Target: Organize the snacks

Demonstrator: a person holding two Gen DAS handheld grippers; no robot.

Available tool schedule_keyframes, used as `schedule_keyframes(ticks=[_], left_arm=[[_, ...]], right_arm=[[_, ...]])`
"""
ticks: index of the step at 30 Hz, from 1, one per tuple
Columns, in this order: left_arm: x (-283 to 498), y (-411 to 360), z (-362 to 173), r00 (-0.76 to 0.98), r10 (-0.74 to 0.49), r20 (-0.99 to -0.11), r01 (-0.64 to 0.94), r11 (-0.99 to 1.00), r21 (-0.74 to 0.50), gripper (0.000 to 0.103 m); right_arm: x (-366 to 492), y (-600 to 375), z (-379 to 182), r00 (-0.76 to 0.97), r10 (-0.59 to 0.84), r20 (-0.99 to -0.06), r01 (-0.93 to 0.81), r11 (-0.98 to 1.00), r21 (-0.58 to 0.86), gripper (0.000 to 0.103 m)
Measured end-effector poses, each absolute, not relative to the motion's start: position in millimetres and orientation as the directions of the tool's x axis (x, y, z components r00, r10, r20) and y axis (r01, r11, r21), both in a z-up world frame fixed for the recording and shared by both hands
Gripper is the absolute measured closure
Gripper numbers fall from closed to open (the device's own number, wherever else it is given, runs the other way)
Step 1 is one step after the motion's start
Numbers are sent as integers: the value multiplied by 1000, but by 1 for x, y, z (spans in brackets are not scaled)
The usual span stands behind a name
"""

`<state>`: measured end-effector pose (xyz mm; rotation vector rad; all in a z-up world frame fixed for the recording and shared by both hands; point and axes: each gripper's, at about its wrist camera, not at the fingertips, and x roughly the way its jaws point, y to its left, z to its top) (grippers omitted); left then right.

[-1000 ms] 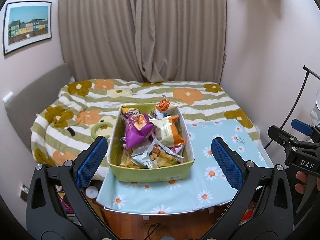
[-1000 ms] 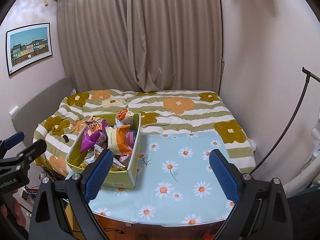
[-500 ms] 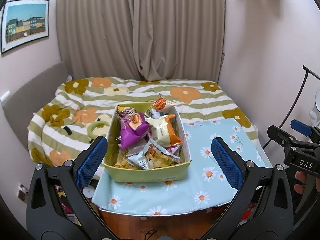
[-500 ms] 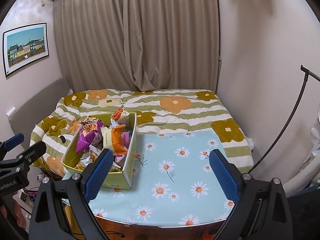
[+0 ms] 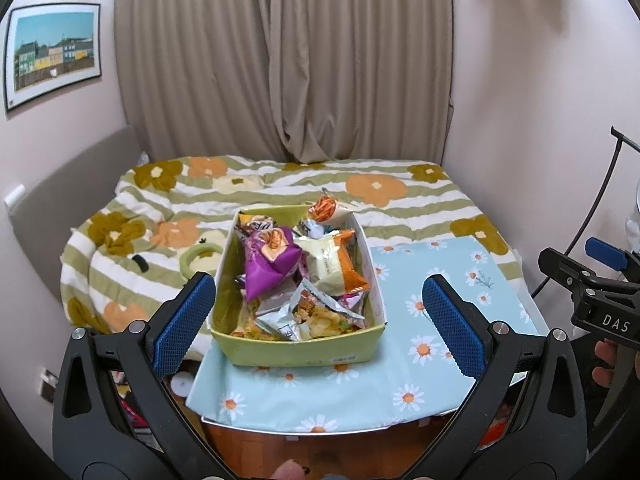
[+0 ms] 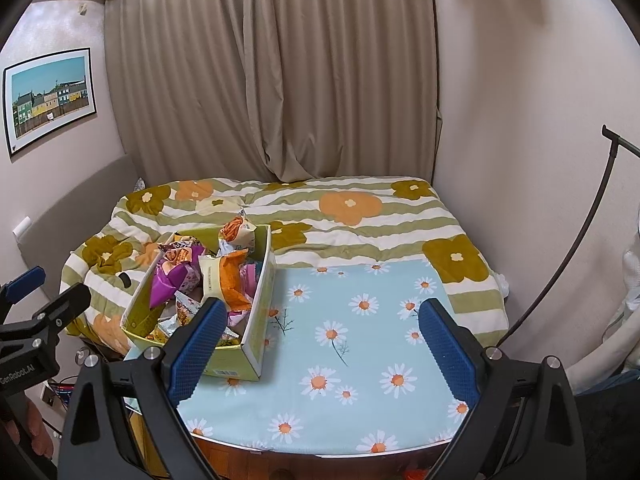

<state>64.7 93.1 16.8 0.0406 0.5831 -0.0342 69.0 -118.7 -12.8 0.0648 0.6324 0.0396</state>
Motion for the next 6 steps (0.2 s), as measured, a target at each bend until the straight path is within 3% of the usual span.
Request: schedule_keyframes(ticks=[6], left_arm=[[65,93,15,838,-24,-545,46,999,28,0]], right_arm=[[71,-120,-13,807,56,-588,-16,997,73,7]])
